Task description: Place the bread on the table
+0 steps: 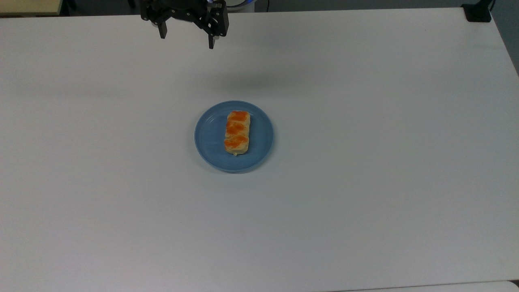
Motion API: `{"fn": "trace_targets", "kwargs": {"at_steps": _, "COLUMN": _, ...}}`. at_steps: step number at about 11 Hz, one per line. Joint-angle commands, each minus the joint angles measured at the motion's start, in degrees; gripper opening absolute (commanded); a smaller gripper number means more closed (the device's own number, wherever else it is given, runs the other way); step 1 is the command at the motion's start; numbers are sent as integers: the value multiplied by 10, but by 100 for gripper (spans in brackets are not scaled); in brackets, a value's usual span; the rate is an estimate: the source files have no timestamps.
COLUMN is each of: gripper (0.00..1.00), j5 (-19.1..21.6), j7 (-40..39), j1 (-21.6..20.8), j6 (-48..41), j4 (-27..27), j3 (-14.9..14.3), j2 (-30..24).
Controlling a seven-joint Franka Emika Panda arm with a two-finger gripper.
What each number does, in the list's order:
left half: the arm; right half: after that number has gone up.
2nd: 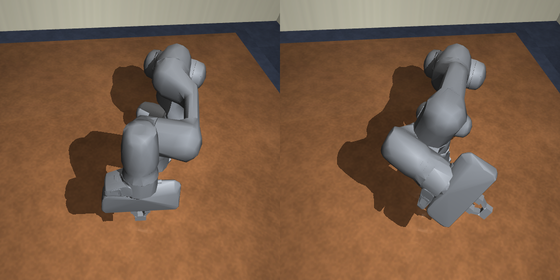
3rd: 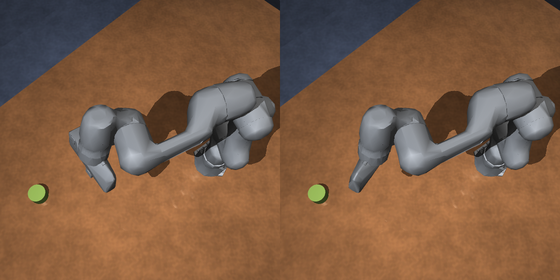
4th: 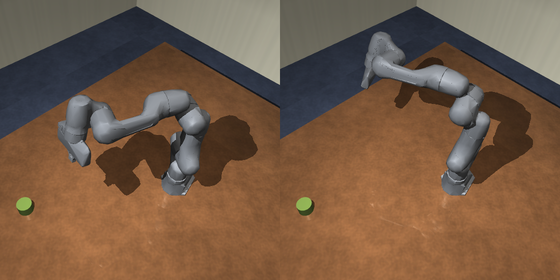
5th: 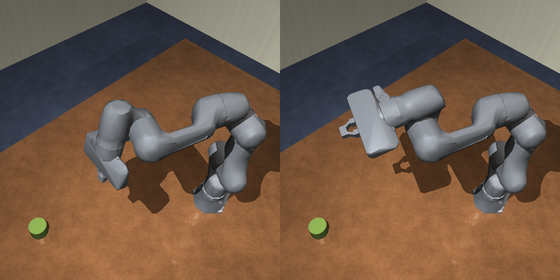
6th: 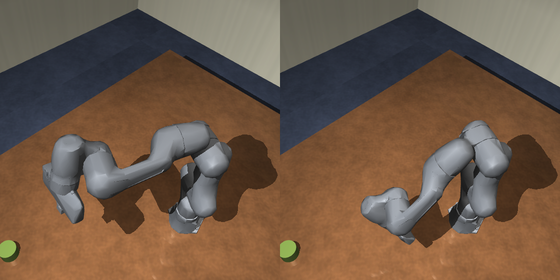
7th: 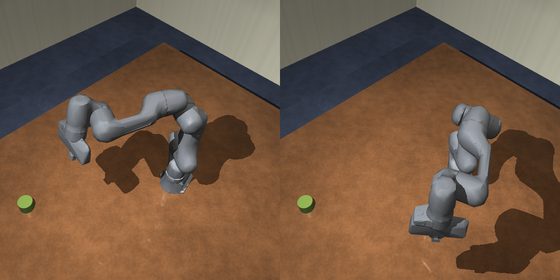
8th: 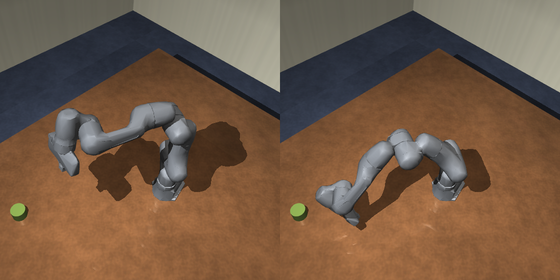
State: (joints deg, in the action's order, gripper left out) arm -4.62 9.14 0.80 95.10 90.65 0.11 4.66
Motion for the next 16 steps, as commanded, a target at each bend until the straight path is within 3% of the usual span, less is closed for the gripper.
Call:
{"fn": "trace_targets", "kwargs": {"at_steps": 1, "gripper": 100, "j5": 11, "j7": -19, "j1": -1, "j6": -4, "j4": 14, "j3": -5, "j2": -17}}
{"fn": "trace_targets", "kwargs": {"at_steps": 10, "gripper": 100, "j5": 24, "j7": -23, "j1": -6, "j6": 18, "j4": 17, "j3": -5, "j2": -4}}
{"fn": "trace_targets", "kwargs": {"at_steps": 12, "gripper": 100, "j5": 44, "j7": -23, "j1": -9, "j6": 60, "j4": 20, "j3": -5, "j2": 19}}
{"fn": "trace_targets", "kwargs": {"at_steps": 16, "gripper": 100, "j5": 44, "j7": -13, "j1": -47, "j6": 106, "j4": 40, "j3": -4, "j2": 86}}
